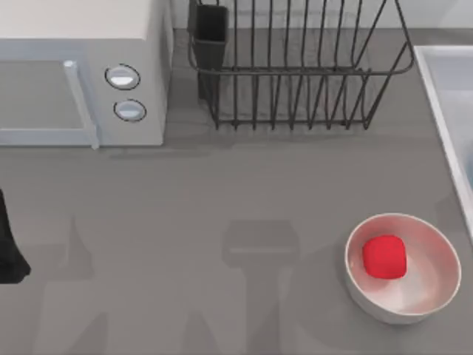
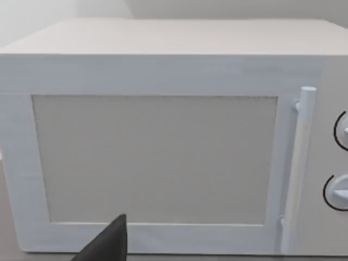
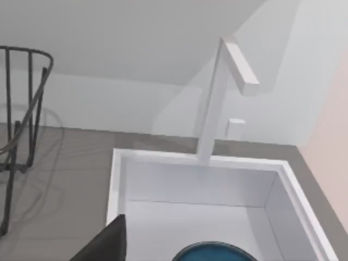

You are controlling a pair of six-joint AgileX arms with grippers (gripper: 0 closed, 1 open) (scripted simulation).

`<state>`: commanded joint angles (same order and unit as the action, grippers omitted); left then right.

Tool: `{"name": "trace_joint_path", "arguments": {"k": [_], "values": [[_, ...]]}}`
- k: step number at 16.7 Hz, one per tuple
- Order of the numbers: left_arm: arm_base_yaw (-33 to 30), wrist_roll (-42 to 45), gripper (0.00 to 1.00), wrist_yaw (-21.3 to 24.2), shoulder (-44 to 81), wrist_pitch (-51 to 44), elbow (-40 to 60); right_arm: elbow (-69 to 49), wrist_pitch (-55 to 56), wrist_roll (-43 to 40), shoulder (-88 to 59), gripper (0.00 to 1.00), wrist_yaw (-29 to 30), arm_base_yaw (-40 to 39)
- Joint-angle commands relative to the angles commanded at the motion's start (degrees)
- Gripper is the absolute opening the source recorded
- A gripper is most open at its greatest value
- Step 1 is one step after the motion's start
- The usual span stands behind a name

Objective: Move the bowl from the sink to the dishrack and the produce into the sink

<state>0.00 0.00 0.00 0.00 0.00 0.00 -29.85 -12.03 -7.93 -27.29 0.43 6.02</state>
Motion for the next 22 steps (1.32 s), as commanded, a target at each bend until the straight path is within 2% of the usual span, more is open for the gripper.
{"name": "trace_joint_path", "arguments": {"k": [5, 10, 15, 22], "values": [[0.0, 0.0, 1.0, 0.0, 0.0, 0.0, 0.0, -29.0, -10.74, -3.76, -33.55, 1.0, 0.25, 3.02], [0.0, 0.0, 1.0, 0.0, 0.0, 0.0, 0.0, -47.89, -23.57, -6.66, -64.37, 1.0, 0.26, 5.41], [0.0, 0.0, 1.0, 0.0, 0.0, 0.0, 0.0, -60.28, -35.47, -9.13, -83.47, 1.0, 0.29, 7.84], [0.0, 0.0, 1.0, 0.0, 0.0, 0.0, 0.0, -84.2, -49.84, -11.85, -107.57, 1.0, 0.2, 11.55]]}}
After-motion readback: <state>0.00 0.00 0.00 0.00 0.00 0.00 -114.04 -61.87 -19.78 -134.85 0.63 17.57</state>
